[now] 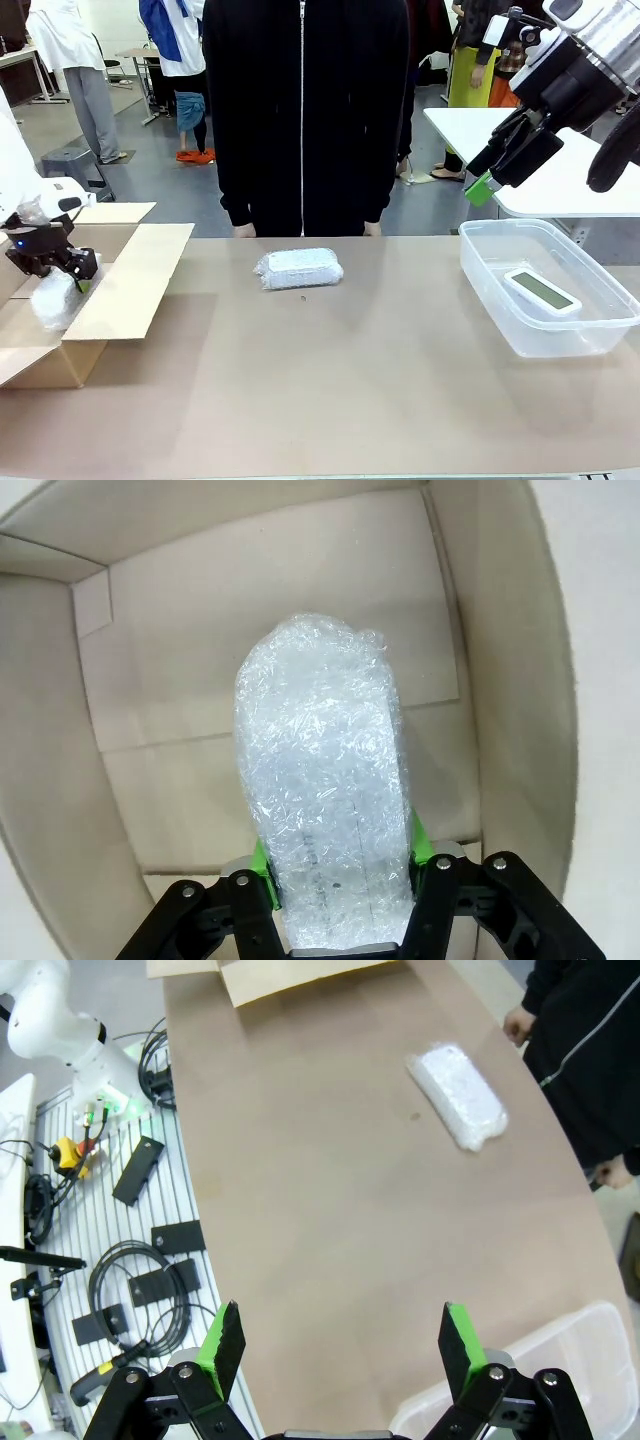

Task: Separate and place wrapped and unwrapped clocks.
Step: If the picked Digital clock is wrapped, place it in the Package Box ; if not, place it in the Organizing box.

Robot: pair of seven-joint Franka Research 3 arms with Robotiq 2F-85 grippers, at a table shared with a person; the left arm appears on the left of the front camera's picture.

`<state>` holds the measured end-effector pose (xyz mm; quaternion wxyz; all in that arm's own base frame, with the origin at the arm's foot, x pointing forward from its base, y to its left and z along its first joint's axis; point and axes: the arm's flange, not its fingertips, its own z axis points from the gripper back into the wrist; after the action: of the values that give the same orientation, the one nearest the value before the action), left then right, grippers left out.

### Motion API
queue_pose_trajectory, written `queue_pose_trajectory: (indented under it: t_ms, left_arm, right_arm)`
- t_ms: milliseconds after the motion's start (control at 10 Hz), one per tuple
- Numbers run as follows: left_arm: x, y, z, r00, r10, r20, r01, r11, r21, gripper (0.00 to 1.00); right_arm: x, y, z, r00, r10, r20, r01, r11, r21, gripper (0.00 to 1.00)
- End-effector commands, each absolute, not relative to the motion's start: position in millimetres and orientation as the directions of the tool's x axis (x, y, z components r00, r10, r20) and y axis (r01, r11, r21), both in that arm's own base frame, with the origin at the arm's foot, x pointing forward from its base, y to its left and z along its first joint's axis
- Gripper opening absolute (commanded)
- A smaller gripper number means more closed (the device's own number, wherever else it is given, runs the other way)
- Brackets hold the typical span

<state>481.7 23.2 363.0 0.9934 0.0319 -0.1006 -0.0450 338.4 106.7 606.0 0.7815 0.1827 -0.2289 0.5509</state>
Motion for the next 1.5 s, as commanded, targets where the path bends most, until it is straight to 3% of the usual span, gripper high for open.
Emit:
queue_pose_trajectory:
  t_ms: [0,100,500,900,1100,1400]
  left_arm:
    - [483,20,362,0.975,-0.078,0.208,0.058,0.993,0.101,0.71]
    - [484,22,366,0.975,-0.08,0.206,0.059,0.992,0.108,1.0]
    - [485,30,403,0.967,-0.062,0.246,0.034,0.993,0.117,1.0]
    - [464,23,520,0.961,-0.097,0.259,0.086,0.995,0.055,1.0]
    - [445,21,582,0.946,-0.119,0.301,0.078,0.986,0.144,1.0]
    - [429,24,618,0.936,-0.097,0.339,0.05,0.988,0.145,1.0]
  right_arm:
    - [339,107,605,0.278,0.772,0.572,-0.949,0.312,0.04,1.0]
    - [339,107,605,0.278,0.772,0.572,-0.949,0.312,0.04,1.0]
    - [339,107,605,0.278,0.772,0.572,-0.949,0.312,0.04,1.0]
    - [339,107,605,0.278,0.772,0.572,-0.949,0.312,0.04,1.0]
    - [339,107,605,0.278,0.772,0.572,-0.949,0.312,0.04,1.0]
    - [339,107,605,0.278,0.772,0.572,-0.949,0.312,0.04,1.0]
